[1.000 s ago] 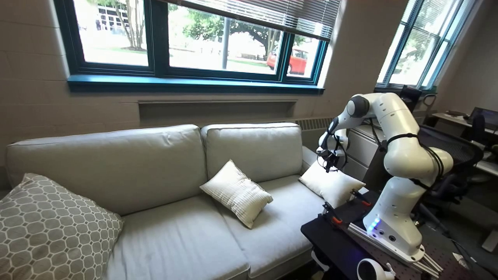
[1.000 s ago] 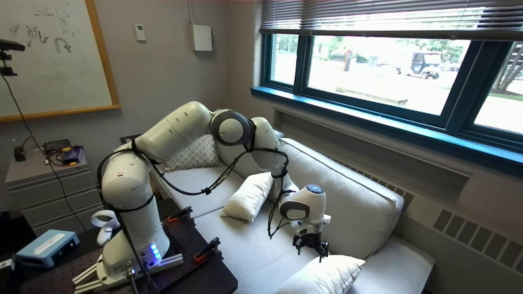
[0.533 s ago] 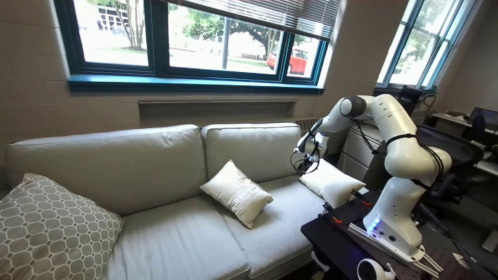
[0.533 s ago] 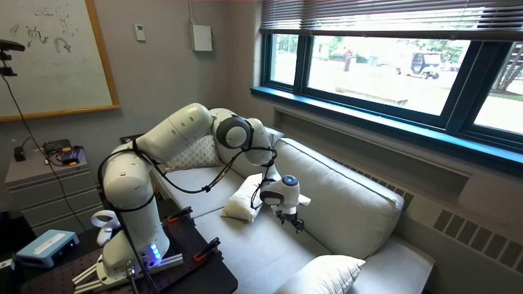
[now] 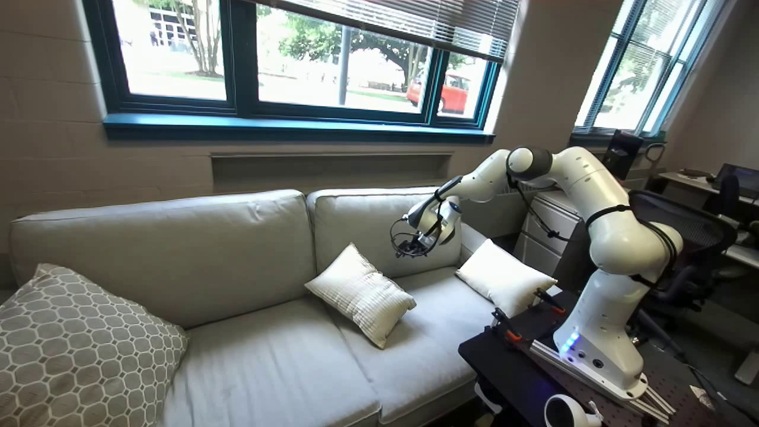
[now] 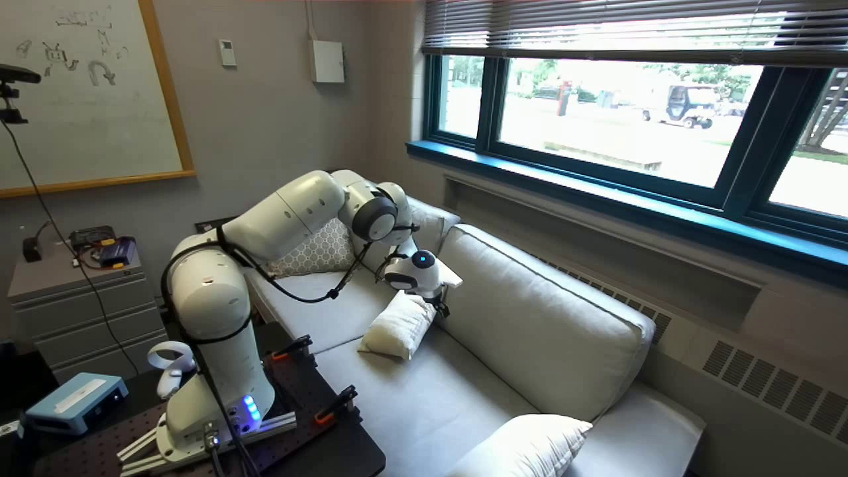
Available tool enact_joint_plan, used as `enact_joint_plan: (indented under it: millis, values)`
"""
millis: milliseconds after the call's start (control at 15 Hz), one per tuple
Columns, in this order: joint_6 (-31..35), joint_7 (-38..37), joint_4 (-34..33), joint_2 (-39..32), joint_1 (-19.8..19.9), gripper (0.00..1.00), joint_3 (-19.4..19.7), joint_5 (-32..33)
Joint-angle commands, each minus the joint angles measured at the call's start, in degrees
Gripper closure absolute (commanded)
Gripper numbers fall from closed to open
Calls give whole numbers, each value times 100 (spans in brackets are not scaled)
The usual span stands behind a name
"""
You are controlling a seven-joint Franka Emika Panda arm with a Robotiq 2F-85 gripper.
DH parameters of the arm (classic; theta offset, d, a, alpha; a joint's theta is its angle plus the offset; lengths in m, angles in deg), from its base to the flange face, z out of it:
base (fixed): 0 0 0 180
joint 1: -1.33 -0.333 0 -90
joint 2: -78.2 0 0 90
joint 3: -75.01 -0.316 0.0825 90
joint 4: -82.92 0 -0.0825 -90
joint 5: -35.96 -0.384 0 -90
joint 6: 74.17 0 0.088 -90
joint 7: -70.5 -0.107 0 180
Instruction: Take the pillows and move them to the right of the couch
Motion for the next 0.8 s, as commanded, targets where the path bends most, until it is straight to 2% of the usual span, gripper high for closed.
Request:
enact_joint_plan:
  millis: [0, 133, 467, 533, 733]
  values:
    - [0, -138, -131, -37, -137, 0, -39, -29]
    - [1, -249, -259, -88, -281, 0, -42, -81]
    - [0, -249, -308, -150, -183, 0, -36, -91]
    - [136, -212, -476, -356, -133, 0, -253, -92]
    - [379, -408, -821, -796, -528, 0, -220, -135]
